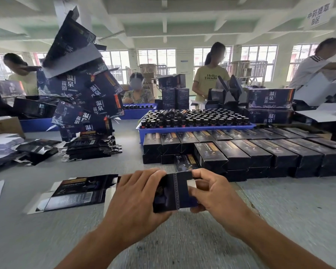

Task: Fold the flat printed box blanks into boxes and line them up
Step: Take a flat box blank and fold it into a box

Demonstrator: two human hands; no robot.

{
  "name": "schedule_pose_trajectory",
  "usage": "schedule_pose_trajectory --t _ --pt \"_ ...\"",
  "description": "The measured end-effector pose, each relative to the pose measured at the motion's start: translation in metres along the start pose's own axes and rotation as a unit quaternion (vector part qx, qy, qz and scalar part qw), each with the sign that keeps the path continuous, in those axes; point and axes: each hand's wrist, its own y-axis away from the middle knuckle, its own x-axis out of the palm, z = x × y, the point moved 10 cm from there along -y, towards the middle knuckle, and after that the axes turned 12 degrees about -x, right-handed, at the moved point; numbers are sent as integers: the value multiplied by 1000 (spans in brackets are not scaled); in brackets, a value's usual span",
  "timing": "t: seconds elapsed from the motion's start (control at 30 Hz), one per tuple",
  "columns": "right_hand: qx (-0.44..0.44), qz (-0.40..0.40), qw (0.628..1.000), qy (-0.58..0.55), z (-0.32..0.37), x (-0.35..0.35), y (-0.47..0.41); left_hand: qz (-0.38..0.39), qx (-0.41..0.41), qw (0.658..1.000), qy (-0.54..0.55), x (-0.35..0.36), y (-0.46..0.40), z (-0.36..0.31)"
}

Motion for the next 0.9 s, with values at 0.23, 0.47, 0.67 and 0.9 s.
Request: schedule_pose_trajectory --t 0.23,0.47,0.67,0.9 --pt "-27 15 999 35 8 3 0 -1 56 996 -63 3 1 -5" --pt "-55 -7 996 65 17 -3 -1 4 48 998 -36 -5 1 -9" --pt "-98 -12 989 106 26 0 1 3 28 1000 2 -7 1 -7" --pt "-101 -34 991 84 29 -5 2 -16 45 999 9 -11 1 -7"
